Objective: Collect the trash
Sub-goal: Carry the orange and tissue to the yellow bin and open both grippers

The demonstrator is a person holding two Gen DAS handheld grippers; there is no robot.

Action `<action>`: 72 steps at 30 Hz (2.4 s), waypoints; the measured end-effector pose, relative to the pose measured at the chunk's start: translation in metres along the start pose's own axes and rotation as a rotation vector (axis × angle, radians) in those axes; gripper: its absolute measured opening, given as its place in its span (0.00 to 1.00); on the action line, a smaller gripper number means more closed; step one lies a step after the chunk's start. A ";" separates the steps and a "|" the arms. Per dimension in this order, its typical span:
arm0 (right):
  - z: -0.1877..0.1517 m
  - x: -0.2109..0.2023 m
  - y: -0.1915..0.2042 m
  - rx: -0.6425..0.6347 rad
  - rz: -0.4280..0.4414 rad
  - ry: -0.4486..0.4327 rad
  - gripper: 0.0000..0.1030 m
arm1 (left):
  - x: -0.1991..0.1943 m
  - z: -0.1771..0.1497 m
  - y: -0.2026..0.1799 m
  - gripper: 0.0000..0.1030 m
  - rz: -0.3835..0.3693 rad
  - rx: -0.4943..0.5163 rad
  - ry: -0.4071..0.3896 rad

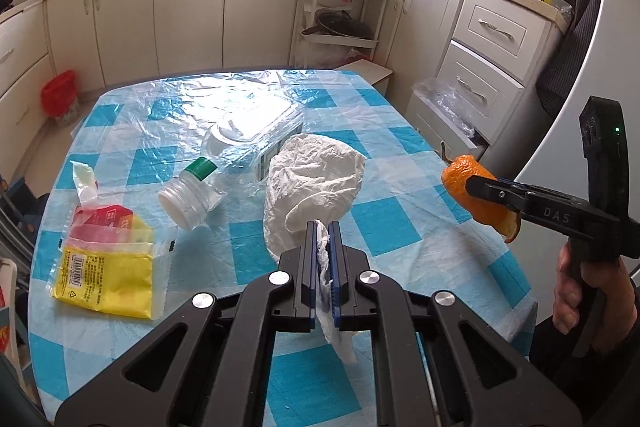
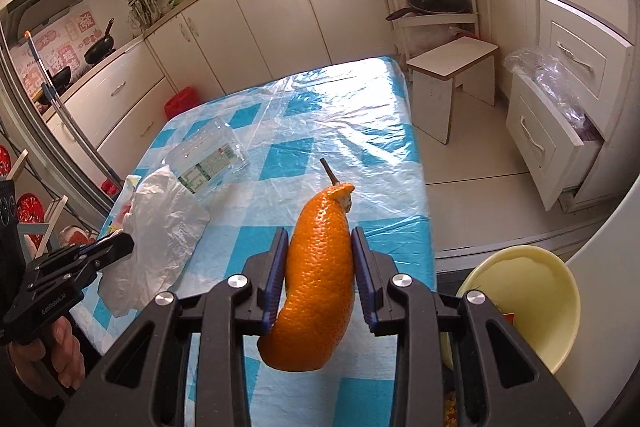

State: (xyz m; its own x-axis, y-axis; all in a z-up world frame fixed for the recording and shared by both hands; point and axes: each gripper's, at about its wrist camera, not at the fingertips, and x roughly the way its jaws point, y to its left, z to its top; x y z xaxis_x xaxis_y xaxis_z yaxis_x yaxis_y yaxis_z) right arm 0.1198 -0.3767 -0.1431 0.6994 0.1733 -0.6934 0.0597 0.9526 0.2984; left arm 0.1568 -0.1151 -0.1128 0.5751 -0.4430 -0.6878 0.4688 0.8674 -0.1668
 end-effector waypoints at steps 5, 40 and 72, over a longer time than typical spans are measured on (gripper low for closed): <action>0.001 -0.008 -0.025 0.078 -0.038 -0.017 0.32 | 0.003 -0.002 -0.020 0.05 -0.012 0.043 0.009; 0.033 -0.030 -0.165 0.309 -0.367 0.068 0.60 | 0.001 0.047 -0.145 0.05 -0.355 -0.022 -0.034; 0.062 -0.111 -0.172 0.417 -0.234 -0.331 0.73 | 0.136 0.018 -0.255 0.79 -0.212 -0.002 0.210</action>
State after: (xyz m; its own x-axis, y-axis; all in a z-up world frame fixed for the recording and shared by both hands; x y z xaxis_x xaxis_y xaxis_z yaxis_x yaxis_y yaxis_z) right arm 0.0760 -0.5754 -0.0766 0.8153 -0.1816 -0.5499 0.4681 0.7656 0.4412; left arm 0.1272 -0.4009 -0.1509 0.3132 -0.5582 -0.7684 0.5625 0.7609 -0.3235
